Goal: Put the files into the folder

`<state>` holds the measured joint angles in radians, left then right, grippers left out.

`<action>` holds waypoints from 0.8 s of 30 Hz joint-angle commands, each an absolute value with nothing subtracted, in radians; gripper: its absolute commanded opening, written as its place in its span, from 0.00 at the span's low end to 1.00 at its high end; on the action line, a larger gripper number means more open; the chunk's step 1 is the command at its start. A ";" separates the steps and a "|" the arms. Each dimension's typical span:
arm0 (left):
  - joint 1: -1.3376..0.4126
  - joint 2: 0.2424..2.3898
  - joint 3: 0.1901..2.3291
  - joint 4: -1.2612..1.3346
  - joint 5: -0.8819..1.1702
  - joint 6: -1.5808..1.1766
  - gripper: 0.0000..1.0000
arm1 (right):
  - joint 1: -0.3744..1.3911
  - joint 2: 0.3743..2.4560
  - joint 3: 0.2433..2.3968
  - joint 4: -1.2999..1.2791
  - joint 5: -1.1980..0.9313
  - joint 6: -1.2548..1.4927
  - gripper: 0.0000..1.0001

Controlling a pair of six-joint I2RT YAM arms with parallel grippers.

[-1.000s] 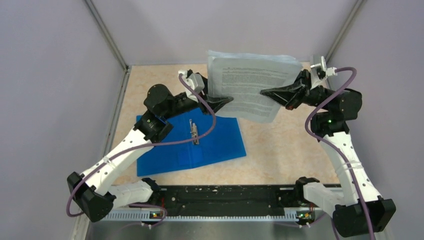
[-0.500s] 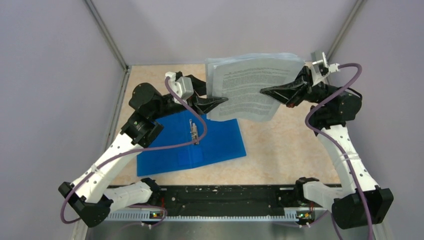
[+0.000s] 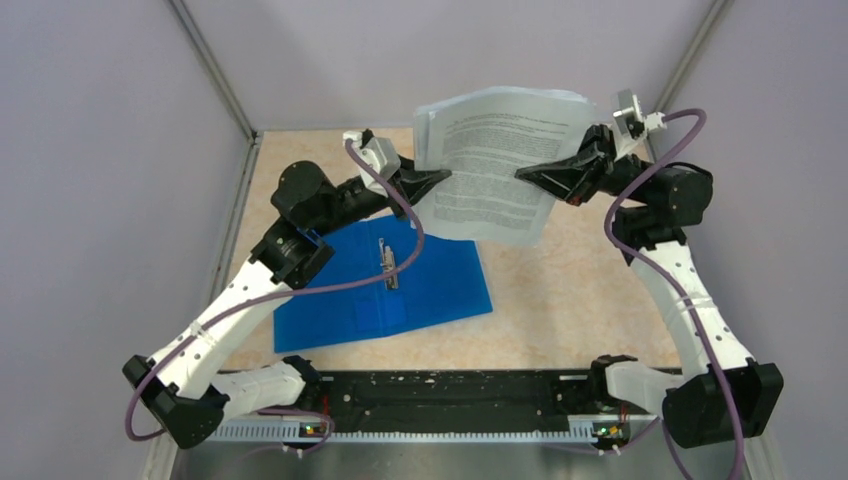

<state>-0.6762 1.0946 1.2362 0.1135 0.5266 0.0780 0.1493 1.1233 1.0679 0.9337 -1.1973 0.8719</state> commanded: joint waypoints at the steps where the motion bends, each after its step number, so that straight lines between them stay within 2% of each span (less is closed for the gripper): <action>1: -0.672 1.130 1.232 0.156 0.370 0.048 0.00 | 0.155 1.106 1.097 0.775 -1.091 0.698 0.12; 3: -0.672 1.159 1.196 0.239 0.353 0.034 0.00 | 0.155 1.081 1.077 0.670 -1.016 0.586 0.13; 6: -0.672 1.232 1.136 0.444 0.347 0.005 0.00 | 0.154 1.031 1.017 0.498 -0.829 0.355 0.05; 9: -0.672 1.379 1.171 0.506 0.398 -0.035 0.00 | 0.154 1.018 0.932 0.489 -0.705 0.242 0.04; 15: -0.651 1.646 1.211 0.746 0.438 -0.086 0.00 | 0.123 1.103 0.811 0.635 -0.640 0.170 0.01; 24: -0.541 1.997 1.365 1.070 0.625 -0.227 0.00 | 0.006 1.332 0.653 1.057 -0.634 0.304 0.06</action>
